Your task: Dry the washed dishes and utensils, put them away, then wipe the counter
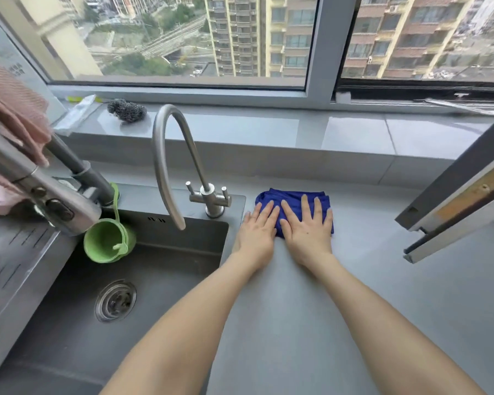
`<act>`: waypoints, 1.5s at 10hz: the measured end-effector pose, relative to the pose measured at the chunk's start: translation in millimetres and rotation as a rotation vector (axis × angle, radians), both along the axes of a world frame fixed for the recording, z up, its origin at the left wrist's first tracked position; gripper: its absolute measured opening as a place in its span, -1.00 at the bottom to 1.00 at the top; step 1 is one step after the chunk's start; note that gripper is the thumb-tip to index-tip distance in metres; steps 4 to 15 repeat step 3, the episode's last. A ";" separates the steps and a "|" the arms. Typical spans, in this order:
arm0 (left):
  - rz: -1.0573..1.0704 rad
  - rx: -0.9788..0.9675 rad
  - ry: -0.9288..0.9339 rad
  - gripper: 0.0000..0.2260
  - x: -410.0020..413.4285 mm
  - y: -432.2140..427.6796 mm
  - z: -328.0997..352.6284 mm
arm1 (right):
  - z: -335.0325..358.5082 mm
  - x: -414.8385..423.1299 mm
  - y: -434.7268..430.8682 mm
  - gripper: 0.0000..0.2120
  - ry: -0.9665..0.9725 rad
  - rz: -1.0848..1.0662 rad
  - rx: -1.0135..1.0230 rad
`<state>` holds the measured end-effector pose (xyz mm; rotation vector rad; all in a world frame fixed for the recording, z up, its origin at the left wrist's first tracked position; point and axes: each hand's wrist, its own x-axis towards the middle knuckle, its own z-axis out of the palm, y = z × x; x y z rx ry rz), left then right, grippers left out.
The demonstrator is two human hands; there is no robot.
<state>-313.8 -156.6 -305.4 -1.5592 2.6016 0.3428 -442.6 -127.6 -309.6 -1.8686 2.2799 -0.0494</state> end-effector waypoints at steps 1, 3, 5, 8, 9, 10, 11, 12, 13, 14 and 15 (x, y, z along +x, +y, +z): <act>0.008 -0.032 -0.135 -0.52 -4.3 -16.4 9.3 | 5.2 -2.9 -15.3 -0.50 0.023 0.018 0.048; -0.033 -0.042 0.011 -0.55 8.7 3.5 46.2 | 29.3 -0.7 2.6 -0.53 -0.068 -0.036 -0.003; -0.033 -0.042 0.011 -0.55 8.7 3.5 46.2 | 29.3 -0.7 2.6 -0.53 -0.068 -0.036 -0.003; -0.033 -0.042 0.011 -0.55 8.7 3.5 46.2 | 29.3 -0.7 2.6 -0.53 -0.068 -0.036 -0.003; -0.033 -0.042 0.011 -0.55 8.7 3.5 46.2 | 29.3 -0.7 2.6 -0.53 -0.068 -0.036 -0.003; -0.033 -0.042 0.011 -0.55 8.7 3.5 46.2 | 29.3 -0.7 2.6 -0.53 -0.068 -0.036 -0.003; -0.033 -0.042 0.011 -0.55 8.7 3.5 46.2 | 29.3 -0.7 2.6 -0.53 -0.068 -0.036 -0.003; -0.033 -0.042 0.011 -0.55 8.7 3.5 46.2 | 29.3 -0.7 2.6 -0.53 -0.068 -0.036 -0.003; -0.033 -0.042 0.011 -0.55 8.7 3.5 46.2 | 29.3 -0.7 2.6 -0.53 -0.068 -0.036 -0.003; -0.033 -0.042 0.011 -0.55 8.7 3.5 46.2 | 29.3 -0.7 2.6 -0.53 -0.068 -0.036 -0.003; -0.033 -0.042 0.011 -0.55 8.7 3.5 46.2 | 29.3 -0.7 2.6 -0.53 -0.068 -0.036 -0.003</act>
